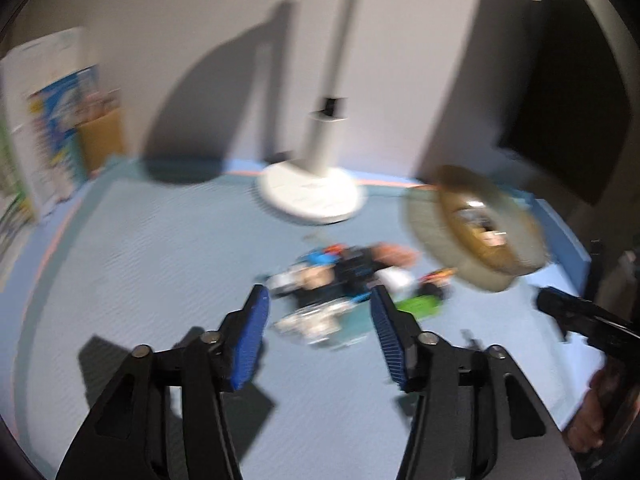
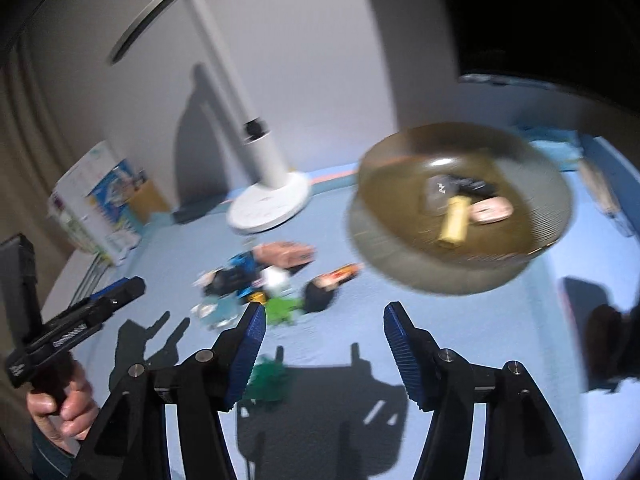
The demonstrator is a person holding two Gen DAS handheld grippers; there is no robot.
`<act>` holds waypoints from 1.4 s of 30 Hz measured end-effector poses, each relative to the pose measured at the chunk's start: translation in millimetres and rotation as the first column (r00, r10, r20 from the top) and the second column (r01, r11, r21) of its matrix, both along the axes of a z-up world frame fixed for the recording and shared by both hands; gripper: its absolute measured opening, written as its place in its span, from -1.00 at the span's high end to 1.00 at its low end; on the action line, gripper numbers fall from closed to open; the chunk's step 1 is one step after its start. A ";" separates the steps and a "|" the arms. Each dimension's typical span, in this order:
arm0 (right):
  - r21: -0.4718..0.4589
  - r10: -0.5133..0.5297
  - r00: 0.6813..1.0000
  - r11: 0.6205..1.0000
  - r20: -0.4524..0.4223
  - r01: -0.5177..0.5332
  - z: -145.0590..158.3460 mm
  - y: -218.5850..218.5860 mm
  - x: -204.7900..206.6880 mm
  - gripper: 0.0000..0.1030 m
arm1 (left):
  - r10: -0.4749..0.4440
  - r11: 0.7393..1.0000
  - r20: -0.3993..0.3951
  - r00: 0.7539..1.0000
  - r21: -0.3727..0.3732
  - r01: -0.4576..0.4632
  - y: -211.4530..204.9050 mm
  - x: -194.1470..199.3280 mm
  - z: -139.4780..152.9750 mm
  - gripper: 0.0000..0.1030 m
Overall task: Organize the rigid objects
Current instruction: 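Bring both tools back and hover over the green figure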
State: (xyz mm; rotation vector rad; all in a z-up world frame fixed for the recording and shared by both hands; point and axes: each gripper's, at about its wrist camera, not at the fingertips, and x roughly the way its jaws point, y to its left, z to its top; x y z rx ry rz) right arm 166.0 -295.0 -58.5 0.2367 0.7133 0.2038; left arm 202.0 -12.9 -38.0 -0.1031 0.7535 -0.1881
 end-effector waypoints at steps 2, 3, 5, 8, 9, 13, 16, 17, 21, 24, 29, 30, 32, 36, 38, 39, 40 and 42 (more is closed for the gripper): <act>-0.028 -0.001 1.000 1.000 -0.004 0.001 -17.7 15.2 -0.9 -0.16 | 0.054 0.998 0.005 0.999 0.039 -0.054 19.4 -5.8 -17.4 -0.10; -0.035 0.005 1.000 0.999 -0.012 -0.005 -28.5 22.1 0.3 -0.16 | 0.072 0.996 0.000 0.997 0.060 -0.072 25.9 -7.4 -25.7 -0.10; -0.029 0.013 1.000 0.999 -0.028 -0.014 -47.7 29.2 1.4 -0.16 | 0.085 0.994 -0.018 0.996 0.073 -0.084 36.1 -10.6 -42.6 -0.10; -0.031 -0.001 0.998 1.000 -0.056 -0.001 -69.7 31.8 5.1 -0.16 | 0.089 0.995 -0.048 0.995 0.056 -0.087 43.0 -10.8 -61.0 -0.10; -0.033 -0.003 0.998 0.999 -0.058 0.001 -73.6 31.7 6.2 -0.16 | 0.088 0.995 -0.056 0.995 0.043 -0.085 45.6 -10.5 -66.9 -0.10; -0.052 -0.017 0.998 0.999 -0.062 0.014 -80.1 31.9 9.1 -0.16 | 0.075 0.997 -0.088 0.993 0.013 -0.074 49.9 -10.1 -77.0 -0.10; -0.076 -0.035 0.997 0.997 -0.075 0.029 -82.1 33.0 12.5 -0.21 | 0.082 0.997 -0.069 0.994 0.009 -0.081 49.4 -13.5 -75.6 -0.34; -0.083 -0.040 0.996 0.996 -0.075 0.034 -82.2 33.4 13.3 -0.24 | 0.084 0.996 -0.068 0.994 0.010 -0.084 48.9 -14.1 -75.7 -0.34; -0.058 -0.032 0.997 0.998 -0.077 0.028 -82.3 30.2 14.8 -0.48 | 0.079 0.997 -0.081 0.994 0.025 -0.078 46.0 -12.2 -77.6 -0.34; -0.059 -0.028 0.996 0.998 -0.089 0.022 -83.4 30.9 14.7 -0.51 | 0.075 0.997 -0.098 0.992 0.029 -0.072 46.1 -9.3 -79.7 -0.34; -0.102 -0.016 0.997 0.995 -0.077 0.008 -82.2 39.7 13.2 -0.51 | 0.070 0.998 -0.109 0.992 0.008 -0.069 50.6 -8.7 -81.2 -0.38; -0.109 -0.013 0.997 0.994 -0.073 0.005 -81.9 41.1 12.6 -0.51 | 0.072 0.997 -0.111 0.991 0.003 -0.072 51.7 -8.6 -81.4 -0.39; -0.121 -0.009 0.997 0.993 -0.071 0.000 -81.8 43.3 12.6 -0.51 | 0.075 0.997 -0.116 0.990 -0.005 -0.076 53.4 -7.9 -81.9 -0.39; -0.119 -0.010 0.997 0.993 -0.075 0.001 -82.8 42.2 12.7 -0.54 | 0.080 0.996 -0.125 0.989 -0.019 -0.083 56.0 -6.8 -83.1 -0.39; -0.112 -0.012 0.997 0.994 -0.080 0.003 -83.5 40.6 13.3 -0.55 | 0.081 0.996 -0.126 0.989 -0.021 -0.084 55.7 -6.8 -83.3 -0.39; -0.109 -0.013 0.997 0.994 -0.081 0.004 -83.8 40.0 13.7 -0.55 | 0.081 0.996 -0.126 0.989 -0.020 -0.084 55.2 -6.9 -83.2 -0.39; -0.107 -0.013 0.997 0.994 -0.082 0.004 -83.6 39.8 13.8 -0.56 | 0.079 0.996 -0.125 0.989 -0.018 -0.082 54.6 -6.9 -83.3 -0.39; -0.107 -0.014 0.996 0.994 -0.083 0.005 -83.8 39.3 13.9 -0.57 | 0.077 0.997 -0.126 0.989 -0.017 -0.079 53.4 -7.0 -83.4 -0.39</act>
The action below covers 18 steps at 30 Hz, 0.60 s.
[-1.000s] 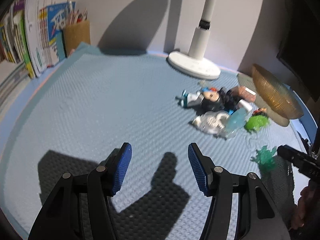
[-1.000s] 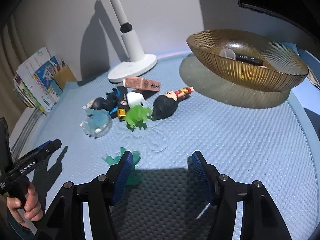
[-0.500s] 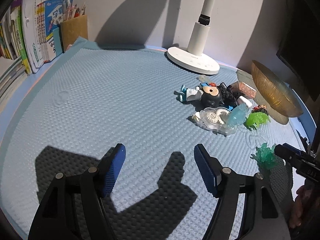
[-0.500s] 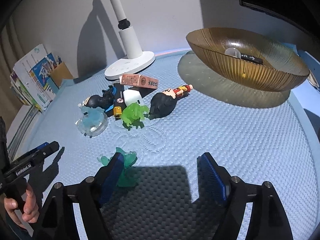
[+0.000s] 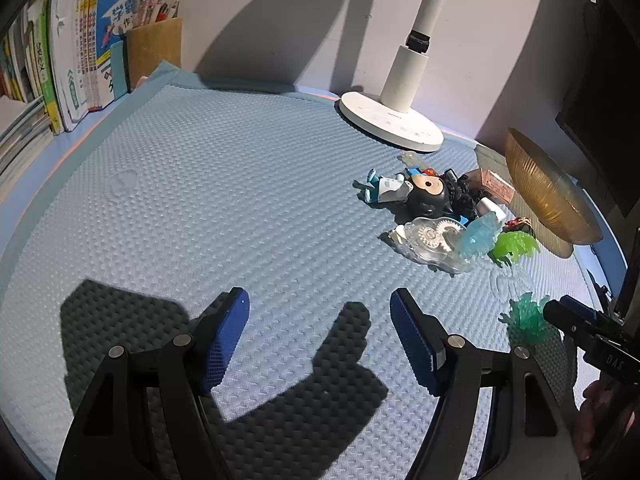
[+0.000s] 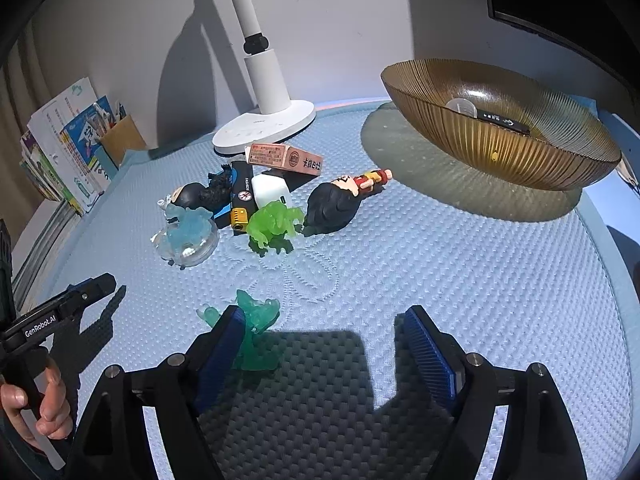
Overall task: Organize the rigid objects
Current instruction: 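Bring both tools back and hover over the green figure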
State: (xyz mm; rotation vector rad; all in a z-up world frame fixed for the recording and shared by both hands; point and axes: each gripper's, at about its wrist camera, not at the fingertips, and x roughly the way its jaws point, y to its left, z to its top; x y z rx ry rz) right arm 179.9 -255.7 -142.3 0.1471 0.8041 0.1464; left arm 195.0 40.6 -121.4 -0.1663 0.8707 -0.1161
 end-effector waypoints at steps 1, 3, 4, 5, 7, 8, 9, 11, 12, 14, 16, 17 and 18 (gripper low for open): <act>-0.001 -0.001 1.000 1.000 0.000 0.001 0.0 0.2 -0.2 -0.59 | -0.001 1.000 0.000 1.000 0.000 0.001 -0.4 0.0 -0.1 -0.39; -0.001 0.000 1.000 1.000 -0.002 0.000 -0.2 -0.1 0.0 -0.60 | 0.001 1.000 -0.002 1.000 -0.003 -0.001 -0.5 0.3 -0.2 -0.39; -0.001 0.000 1.000 1.000 -0.002 0.000 -0.1 0.1 0.0 -0.60 | 0.002 1.000 -0.003 1.000 -0.005 -0.002 -0.3 0.3 -0.3 -0.39; 0.001 0.000 1.000 1.000 -0.004 0.000 -0.4 -0.2 0.2 -0.61 | 0.002 1.000 -0.004 1.000 -0.008 -0.002 0.1 0.5 -0.4 -0.39; 0.001 0.001 1.000 1.000 -0.009 -0.001 -0.9 0.2 0.7 -0.61 | 0.003 1.000 -0.005 1.000 -0.012 -0.003 0.6 0.8 -0.6 -0.39; 0.001 0.001 1.000 1.000 -0.009 -0.001 -0.8 0.4 0.7 -0.61 | 0.002 1.000 -0.005 1.000 -0.012 -0.003 1.4 0.9 -0.7 -0.39; 0.001 0.000 1.000 1.000 -0.008 0.000 -0.8 0.8 0.5 -0.61 | 0.002 1.000 -0.005 1.000 -0.013 -0.002 1.6 1.0 -0.7 -0.39; 0.002 0.000 1.000 1.000 -0.010 0.000 -0.8 0.7 0.6 -0.62 | 0.002 1.000 -0.006 1.000 -0.013 -0.002 1.7 1.1 -0.7 -0.39; 0.003 0.000 1.000 1.000 -0.010 0.000 -0.8 0.5 0.5 -0.62 | 0.002 1.000 -0.007 1.000 -0.014 -0.002 1.8 1.3 -0.8 -0.40; 0.006 -0.001 1.000 1.000 -0.011 0.001 -1.2 -0.2 0.5 -0.63 | 0.002 1.000 -0.006 1.000 -0.015 -0.002 1.9 1.3 -0.8 -0.45; 0.008 -0.001 1.000 1.000 -0.012 0.001 -1.4 -0.9 0.3 -0.64 | 0.002 1.000 -0.006 1.000 -0.019 -0.002 2.3 1.4 -0.9 -0.45; 0.008 -0.001 1.000 1.000 -0.012 0.001 -1.5 -1.0 0.0 -0.64 | 0.002 1.000 -0.007 1.000 -0.021 -0.003 2.6 1.5 -1.0 -0.45; 0.008 -0.001 1.000 1.000 -0.012 0.001 -1.5 -0.8 0.2 -0.64 | 0.003 1.000 -0.007 1.000 -0.022 -0.003 2.7 1.3 -1.0 -0.45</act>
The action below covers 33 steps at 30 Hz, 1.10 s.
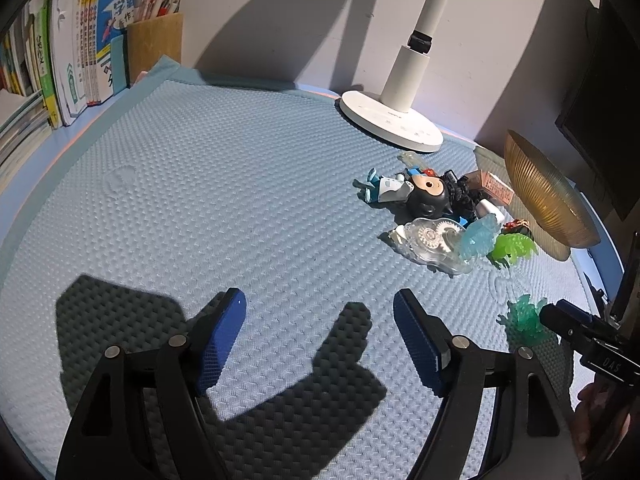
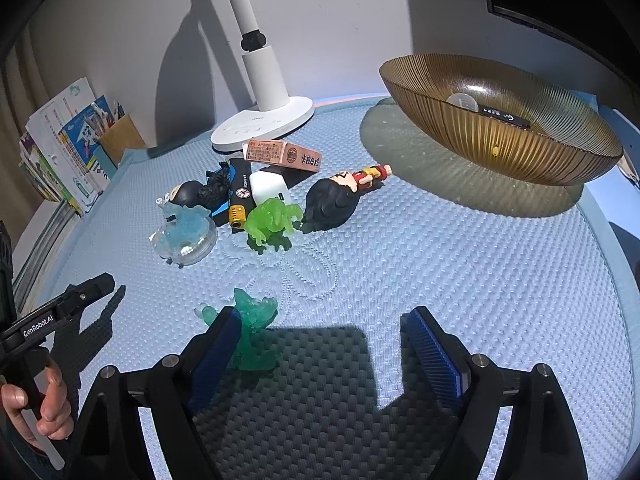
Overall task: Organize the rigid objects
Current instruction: 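Bring both tools back and hover over the green figure, then grasp the green translucent figure with the left gripper while the right gripper grasps the red-haired figurine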
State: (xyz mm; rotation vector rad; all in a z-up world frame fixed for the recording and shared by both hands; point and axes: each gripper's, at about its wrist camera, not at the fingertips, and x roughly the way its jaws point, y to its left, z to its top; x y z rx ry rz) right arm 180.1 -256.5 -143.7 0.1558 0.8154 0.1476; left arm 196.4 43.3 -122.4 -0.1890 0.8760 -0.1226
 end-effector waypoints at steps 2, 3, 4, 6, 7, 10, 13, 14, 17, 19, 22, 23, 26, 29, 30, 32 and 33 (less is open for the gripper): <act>0.000 0.000 1.000 1.000 0.000 0.000 -0.1 0.1 0.0 -0.64 | 0.001 1.000 0.000 1.000 -0.003 -0.001 0.1 -0.1 -0.1 -0.45; 0.001 0.000 1.000 1.000 -0.001 0.000 -0.2 -0.4 -0.2 -0.64 | 0.001 1.000 -0.001 1.000 -0.004 -0.001 0.1 -0.1 -0.3 -0.45; 0.002 0.000 1.000 1.000 -0.002 0.000 -0.1 0.0 0.6 -0.64 | 0.001 1.000 -0.001 1.000 -0.005 -0.001 0.0 -0.1 -0.4 -0.45; 0.005 -0.001 1.000 1.000 -0.003 0.001 -0.1 -0.9 0.4 -0.64 | 0.001 1.000 -0.001 1.000 -0.006 -0.001 0.3 0.2 -0.5 -0.45; 0.006 -0.002 1.000 1.000 -0.003 0.002 -0.2 -1.1 0.3 -0.64 | 0.001 1.000 -0.002 1.000 -0.006 -0.001 0.2 0.2 -0.6 -0.45; 0.002 -0.002 1.000 1.000 -0.001 0.002 0.1 0.3 -0.1 -0.65 | -0.002 1.000 -0.004 1.000 -0.007 0.002 0.0 0.4 -0.7 -0.48; 0.000 -0.001 1.000 1.000 -0.002 0.001 0.2 1.2 0.9 -0.65 | -0.004 1.000 -0.004 1.000 -0.008 0.004 -0.1 0.5 -0.6 -0.49; 0.002 -0.002 1.000 1.000 -0.003 0.002 0.1 1.3 1.2 -0.65 | -0.004 1.000 -0.004 1.000 -0.009 0.004 -0.2 0.5 -0.5 -0.49; 0.010 -0.004 1.000 1.000 -0.005 0.004 -0.6 -0.2 0.8 -0.65 | -0.004 1.000 -0.005 1.000 -0.011 0.004 0.1 0.8 -0.5 -0.49; 0.012 -0.004 1.000 1.000 -0.002 0.004 0.0 0.1 0.0 -0.65 | -0.004 1.000 -0.005 1.000 -0.011 0.004 0.2 0.9 -0.5 -0.49; 0.011 -0.002 1.000 1.000 0.000 0.002 0.0 0.2 -0.9 -0.65 | -0.004 1.000 -0.005 1.000 -0.015 0.004 0.7 1.0 -0.2 -0.49; 0.011 -0.001 1.000 1.000 -0.002 0.001 -0.2 -0.1 -0.4 -0.65 | -0.005 1.000 -0.005 1.000 -0.016 0.005 1.2 1.2 -0.2 -0.49; 0.016 -0.003 1.000 1.000 -0.005 0.003 -0.5 -0.2 -0.8 -0.65 | -0.005 1.000 -0.005 1.000 -0.014 0.005 1.1 1.2 -0.1 -0.49; 0.022 -0.003 1.000 1.000 -0.003 0.003 0.3 -0.3 -1.0 -0.65 | -0.005 1.000 -0.006 1.000 -0.015 0.005 1.2 1.2 -0.2 -0.49; 0.024 -0.002 1.000 1.000 -0.001 0.002 0.9 -0.7 -1.1 -0.65 | -0.004 1.000 -0.006 1.000 -0.013 0.004 1.1 1.1 -0.1 -0.49; 0.034 0.004 1.000 0.999 0.003 -0.004 2.5 -2.2 -2.4 -0.65 | -0.006 1.000 -0.004 1.000 0.001 0.006 -0.1 0.0 0.9 -0.49; 0.043 0.008 1.000 0.999 0.002 -0.008 3.5 -4.1 -3.9 -0.65 | -0.017 1.000 -0.002 1.000 0.006 0.017 -0.7 -0.6 2.0 -0.49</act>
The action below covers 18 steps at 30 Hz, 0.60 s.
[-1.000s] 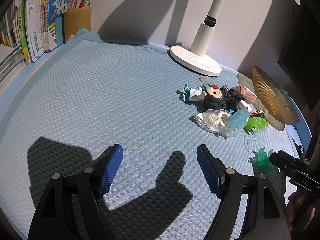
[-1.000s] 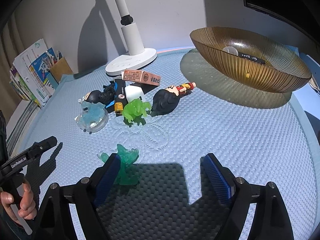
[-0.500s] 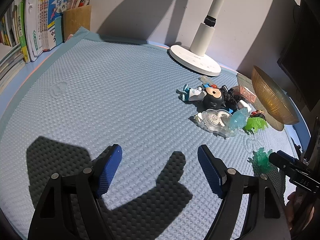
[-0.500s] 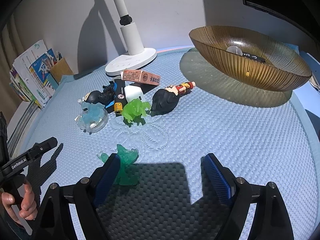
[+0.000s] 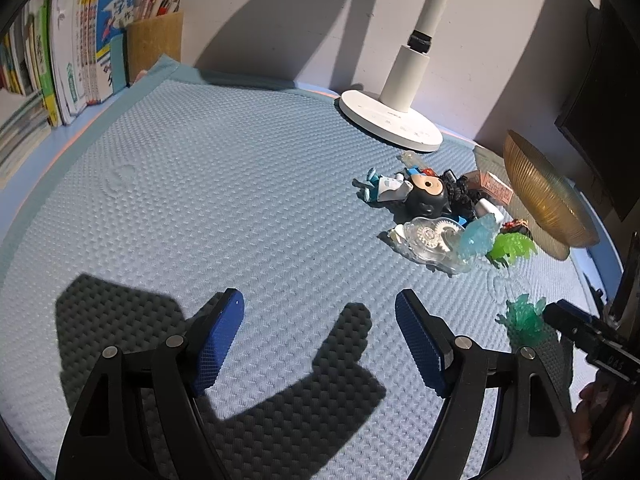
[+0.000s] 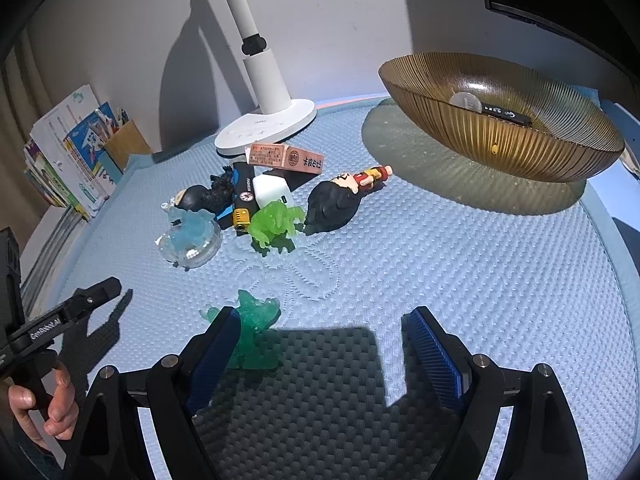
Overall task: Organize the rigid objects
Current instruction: 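Grasp the green translucent figure with the left gripper while the right gripper grasps the red-haired figurine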
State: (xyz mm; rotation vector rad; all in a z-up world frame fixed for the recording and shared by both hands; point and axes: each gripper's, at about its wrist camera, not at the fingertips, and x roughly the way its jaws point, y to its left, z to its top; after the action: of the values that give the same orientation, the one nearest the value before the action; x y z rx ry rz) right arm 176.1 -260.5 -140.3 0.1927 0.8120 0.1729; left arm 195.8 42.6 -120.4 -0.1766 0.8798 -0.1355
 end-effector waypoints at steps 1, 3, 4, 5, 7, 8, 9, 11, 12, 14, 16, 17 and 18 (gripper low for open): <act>0.008 0.001 1.000 1.000 -0.001 -0.001 0.9 -2.4 -2.2 -0.65 | -0.038 0.999 0.003 0.999 0.000 0.038 -4.6 -1.7 2.4 -0.49; 0.038 0.009 1.000 0.999 0.007 -0.009 3.7 -8.2 -8.0 -0.65 | -0.095 0.995 0.009 0.995 -0.009 0.095 -12.3 -5.4 6.5 -0.49; 0.046 0.022 1.000 0.999 0.005 -0.023 4.7 -11.5 -11.1 -0.65 | -0.118 0.993 0.009 0.993 -0.019 0.118 -15.9 -6.5 8.1 -0.49; 0.040 0.030 1.000 0.999 0.000 -0.030 5.2 -12.7 -12.4 -0.65 | -0.151 0.988 0.006 0.989 -0.034 0.151 -21.9 -7.7 9.5 -0.49; 0.016 0.043 0.999 0.999 0.000 -0.043 7.8 -13.6 -14.5 -0.50 | -0.237 0.969 -0.004 0.971 -0.066 0.237 -40.4 -8.7 12.3 -0.49; 0.000 0.055 0.998 0.998 0.004 -0.055 10.6 -13.1 -15.5 -0.34 | -0.272 0.960 -0.008 0.962 -0.067 0.271 -50.3 -9.1 13.5 -0.49; -0.013 0.063 0.998 0.998 0.007 -0.063 13.1 -12.8 -16.1 -0.30 | -0.308 0.950 -0.014 0.951 -0.060 0.306 -62.2 -9.6 14.8 -0.49; -0.060 0.069 0.997 0.996 0.018 -0.068 20.7 -9.6 -14.7 -0.28 | -0.370 0.928 -0.016 0.929 -0.045 0.369 -87.5 -10.3 15.8 -0.49; -0.082 0.075 0.997 0.994 0.026 -0.073 25.5 -7.7 -13.1 -0.28 | -0.390 0.921 -0.015 0.921 -0.038 0.389 -96.7 -10.6 16.2 -0.49; -0.106 0.092 0.995 0.990 0.046 -0.087 35.0 -5.4 -8.5 -0.28 | -0.428 0.904 -0.018 0.904 -0.025 0.427 -118.0 -7.6 16.8 -0.49; -0.096 0.097 0.994 0.991 0.049 -0.092 38.9 -6.4 -1.9 -0.28 | -0.452 0.892 -0.029 0.892 -0.015 0.451 -136.2 -2.8 14.2 -0.49; -0.077 0.103 0.994 0.992 0.044 -0.100 39.9 -7.6 3.8 -0.28 | -0.459 0.888 -0.036 0.888 -0.012 0.459 -143.1 -0.2 12.7 -0.49; -0.061 0.111 0.993 0.992 0.036 -0.109 39.7 -8.5 10.9 -0.28 | -0.467 0.884 -0.050 0.883 -0.011 0.467 -152.0 4.1 9.1 -0.48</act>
State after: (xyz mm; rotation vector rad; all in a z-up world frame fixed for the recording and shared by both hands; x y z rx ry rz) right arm 187.0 -269.1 -100.6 0.0888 0.7882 0.2558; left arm 199.9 -109.4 -111.3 0.0389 0.9615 -0.5854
